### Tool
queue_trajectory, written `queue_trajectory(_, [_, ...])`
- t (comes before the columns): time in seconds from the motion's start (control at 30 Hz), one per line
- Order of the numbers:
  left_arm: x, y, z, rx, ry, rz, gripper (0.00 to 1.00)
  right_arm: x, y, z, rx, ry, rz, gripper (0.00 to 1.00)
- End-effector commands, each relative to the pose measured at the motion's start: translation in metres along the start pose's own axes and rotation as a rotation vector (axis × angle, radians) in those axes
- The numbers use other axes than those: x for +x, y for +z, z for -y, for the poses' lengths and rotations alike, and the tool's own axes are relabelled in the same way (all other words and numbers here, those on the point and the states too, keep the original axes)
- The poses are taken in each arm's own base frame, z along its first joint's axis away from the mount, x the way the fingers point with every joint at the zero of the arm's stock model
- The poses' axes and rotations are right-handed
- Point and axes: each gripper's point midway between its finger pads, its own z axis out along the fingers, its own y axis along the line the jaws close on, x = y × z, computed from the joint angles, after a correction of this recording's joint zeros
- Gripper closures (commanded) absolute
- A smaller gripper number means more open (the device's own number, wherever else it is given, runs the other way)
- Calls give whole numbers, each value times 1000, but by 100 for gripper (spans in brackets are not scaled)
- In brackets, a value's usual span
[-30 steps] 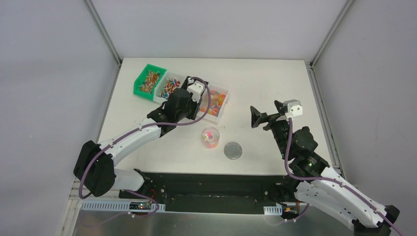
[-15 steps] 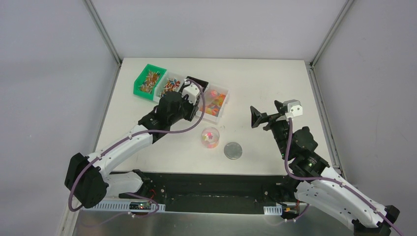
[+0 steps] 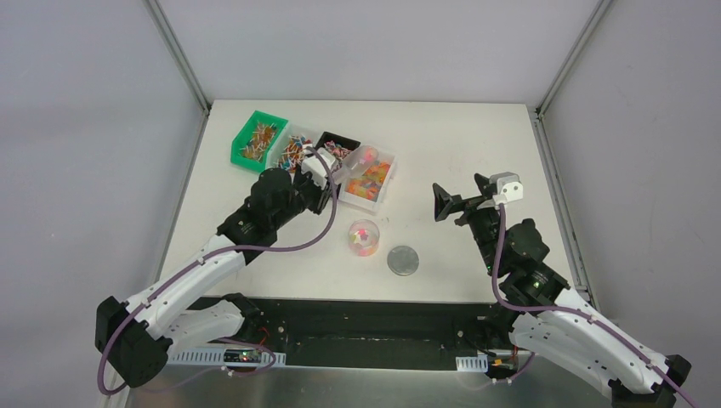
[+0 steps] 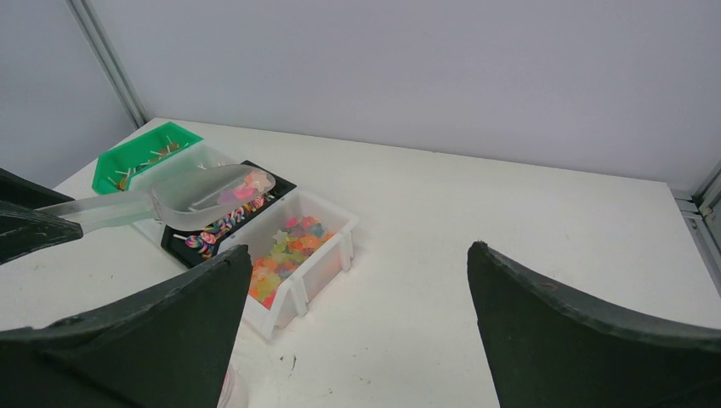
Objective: Pack the candies
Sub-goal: Scoop the fake candies from the storage box, then place the fake candies in the packing bottle.
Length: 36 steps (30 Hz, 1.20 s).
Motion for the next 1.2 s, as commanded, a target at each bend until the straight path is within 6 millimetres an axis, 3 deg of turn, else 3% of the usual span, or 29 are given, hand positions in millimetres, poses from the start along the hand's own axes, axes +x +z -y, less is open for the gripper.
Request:
queue_trajectory(0.0, [-38,-16,4,42,48,152,100,-17,2,1,5,24,39,0])
queue_trajectory(0.57, [-83,-75,20,143,79,300,100,-16,8,-1,8,-12,18,0])
queue_trajectory(1.0, [-78,-91,26,172,97,339,100,-12,11,-7,-7,-2,7,0])
queue_trajectory(1.17, [-72,-94,34,228,135,276,100,-12,12,-7,-10,0,5,0])
